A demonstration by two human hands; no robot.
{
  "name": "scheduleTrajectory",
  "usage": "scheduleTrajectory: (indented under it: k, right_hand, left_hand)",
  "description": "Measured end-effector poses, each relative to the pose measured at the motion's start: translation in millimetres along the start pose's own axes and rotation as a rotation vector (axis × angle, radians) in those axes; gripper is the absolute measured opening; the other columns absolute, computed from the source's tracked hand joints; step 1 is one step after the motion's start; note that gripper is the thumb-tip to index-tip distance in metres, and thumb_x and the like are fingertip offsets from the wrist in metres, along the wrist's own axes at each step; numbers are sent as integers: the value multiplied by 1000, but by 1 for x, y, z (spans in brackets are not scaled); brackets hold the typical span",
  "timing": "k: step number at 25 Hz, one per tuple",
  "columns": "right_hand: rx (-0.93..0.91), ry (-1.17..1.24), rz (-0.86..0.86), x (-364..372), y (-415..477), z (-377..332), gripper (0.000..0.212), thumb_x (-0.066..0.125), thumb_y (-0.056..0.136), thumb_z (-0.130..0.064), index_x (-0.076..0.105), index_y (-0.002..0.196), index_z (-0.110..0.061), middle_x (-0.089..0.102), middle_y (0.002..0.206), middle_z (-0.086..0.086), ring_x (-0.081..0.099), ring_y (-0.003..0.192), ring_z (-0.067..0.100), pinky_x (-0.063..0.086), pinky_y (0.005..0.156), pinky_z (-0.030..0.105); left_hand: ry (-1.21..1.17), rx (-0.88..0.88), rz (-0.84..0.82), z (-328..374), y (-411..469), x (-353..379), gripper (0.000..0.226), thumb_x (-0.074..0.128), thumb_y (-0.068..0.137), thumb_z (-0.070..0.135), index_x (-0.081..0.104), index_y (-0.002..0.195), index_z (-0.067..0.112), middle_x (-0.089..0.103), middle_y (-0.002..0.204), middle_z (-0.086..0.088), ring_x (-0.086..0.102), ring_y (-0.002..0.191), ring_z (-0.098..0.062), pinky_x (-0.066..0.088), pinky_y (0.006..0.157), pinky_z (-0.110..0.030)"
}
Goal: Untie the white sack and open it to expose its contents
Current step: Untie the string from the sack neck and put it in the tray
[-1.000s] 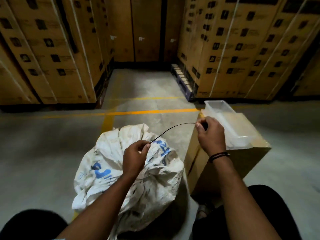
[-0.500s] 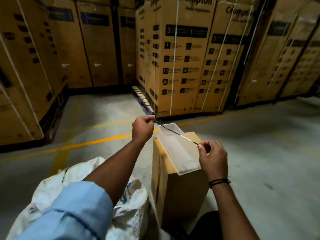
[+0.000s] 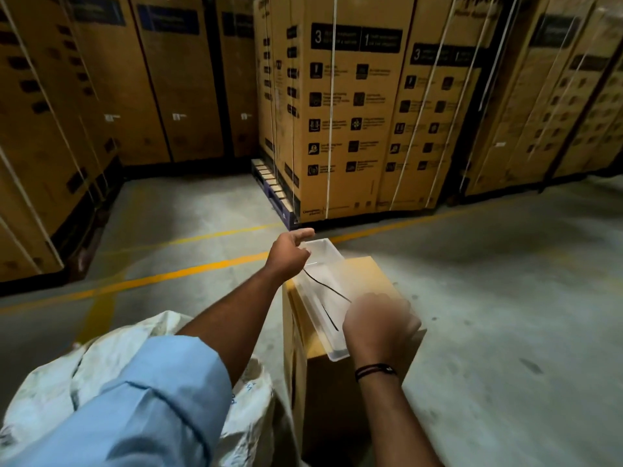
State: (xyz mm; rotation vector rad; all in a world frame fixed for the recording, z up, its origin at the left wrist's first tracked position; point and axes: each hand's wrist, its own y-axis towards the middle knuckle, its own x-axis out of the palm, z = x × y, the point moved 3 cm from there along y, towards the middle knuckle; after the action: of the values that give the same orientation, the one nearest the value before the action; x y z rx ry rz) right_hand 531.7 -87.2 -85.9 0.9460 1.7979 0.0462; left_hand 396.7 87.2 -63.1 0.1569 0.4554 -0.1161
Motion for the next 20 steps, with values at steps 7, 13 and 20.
scheduleTrajectory:
  k: [7,13,20]
  right_hand:
    - [30,-127,-82,13,9,-8,21,54,83,-28,74,80,-23,68,85,-6,43,102,22,24,87,43]
    - [38,-105,-109,11,9,-6,19,59,82,-31,77,88,-26,70,92,-6,41,104,22,25,87,43]
    - [-37,93,12,6,3,-12,14,62,82,-28,75,87,-26,71,93,-6,43,101,21,31,86,42]
  left_hand:
    - [220,35,109,-24,-5,13,44,55,96,2,68,131,27,65,137,-2,69,108,-28,56,88,-34]
    - [233,99,146,-19,-25,14,49,49,98,-2,67,131,30,67,133,-3,70,98,-23,59,82,-33]
    - [298,129,164,-24,-61,-23,44,51,98,2,69,128,29,66,135,-1,69,99,-32,50,76,-27]
